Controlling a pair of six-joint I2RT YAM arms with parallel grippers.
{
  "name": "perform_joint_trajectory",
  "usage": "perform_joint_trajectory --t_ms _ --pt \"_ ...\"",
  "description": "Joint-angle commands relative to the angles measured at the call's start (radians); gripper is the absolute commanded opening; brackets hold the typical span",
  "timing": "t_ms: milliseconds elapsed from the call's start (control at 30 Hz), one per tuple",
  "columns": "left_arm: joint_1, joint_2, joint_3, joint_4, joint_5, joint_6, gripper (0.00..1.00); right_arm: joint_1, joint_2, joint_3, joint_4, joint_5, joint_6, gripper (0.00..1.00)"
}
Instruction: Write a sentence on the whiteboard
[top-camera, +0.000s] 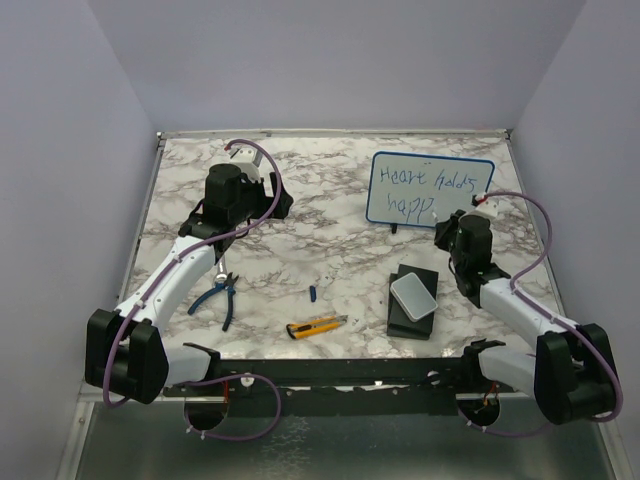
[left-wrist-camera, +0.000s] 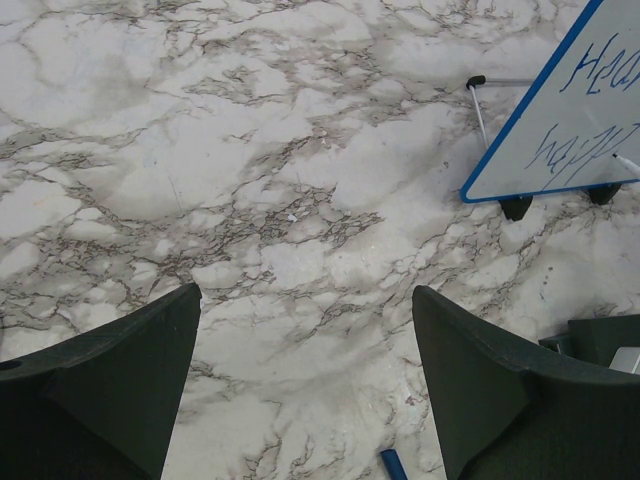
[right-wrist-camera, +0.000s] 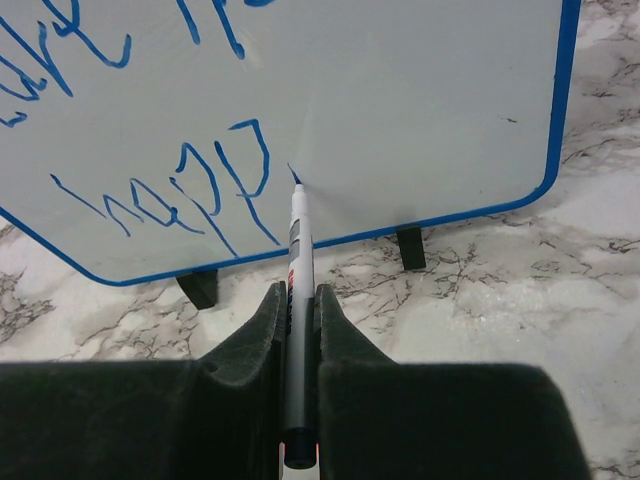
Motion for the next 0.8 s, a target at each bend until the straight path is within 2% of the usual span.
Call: perform_joint_trajectory --t_ms 0,200,533,767 --pt "0.005 -0.023 -0.014 0.017 -0.006 0.005 0.88 -0.007 0.022 -0.018 0.002 -0.007 0.022 0.01" --pt "0.005 -0.026 -0.014 0.018 -0.007 0.006 0.87 -0.007 0.022 -0.019 -0.003 -0.012 0.027 0.01" --pt "0.005 -0.026 -0.014 0.017 -0.007 0.004 0.87 -0.007 -0.086 0.011 -0.048 -0.015 -0.008 0.01" --pt "0.006 -0.023 -0.014 0.018 -0.007 0.004 0.88 -0.007 -0.075 0.03 -0.027 0.001 -0.028 0.01"
